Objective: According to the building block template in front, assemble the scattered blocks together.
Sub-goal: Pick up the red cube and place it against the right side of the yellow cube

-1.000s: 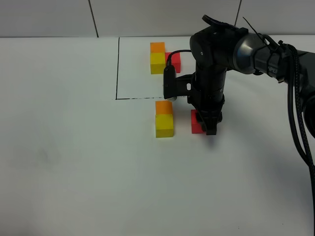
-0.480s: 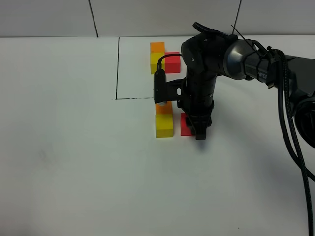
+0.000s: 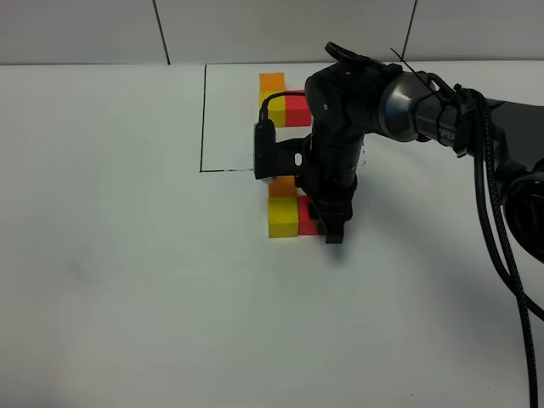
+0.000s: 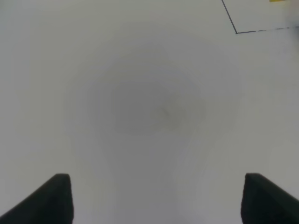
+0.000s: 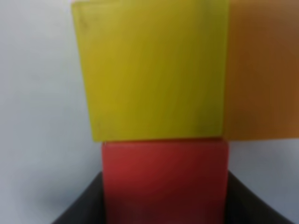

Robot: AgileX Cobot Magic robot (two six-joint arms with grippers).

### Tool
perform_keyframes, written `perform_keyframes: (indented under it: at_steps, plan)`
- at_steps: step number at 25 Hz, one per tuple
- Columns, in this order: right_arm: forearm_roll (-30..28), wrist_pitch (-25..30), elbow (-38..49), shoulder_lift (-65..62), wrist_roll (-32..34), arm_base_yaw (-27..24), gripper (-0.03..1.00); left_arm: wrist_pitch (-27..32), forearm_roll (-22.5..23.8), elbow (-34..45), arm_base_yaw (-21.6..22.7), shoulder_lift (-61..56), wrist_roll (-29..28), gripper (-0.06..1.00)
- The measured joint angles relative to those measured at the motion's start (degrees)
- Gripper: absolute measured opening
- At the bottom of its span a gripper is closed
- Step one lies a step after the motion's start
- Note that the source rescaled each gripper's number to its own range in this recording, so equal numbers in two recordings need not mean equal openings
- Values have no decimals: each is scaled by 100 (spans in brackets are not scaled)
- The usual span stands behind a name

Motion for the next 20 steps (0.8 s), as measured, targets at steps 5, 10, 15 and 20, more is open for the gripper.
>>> perform_keyframes:
  at_steps: [5,10,15,20]
  plan:
    - [197,-29,0,0,22,0,0,0,0,0,0,0,0,77]
    - [289,-45,0,11,47,0,0,0,0,0,0,0,0,77]
    - [295,-18,0,11,55,0,0,0,0,0,0,0,0,77]
    - [311,15,0,11,49,0,0,0,0,0,0,0,-9,77]
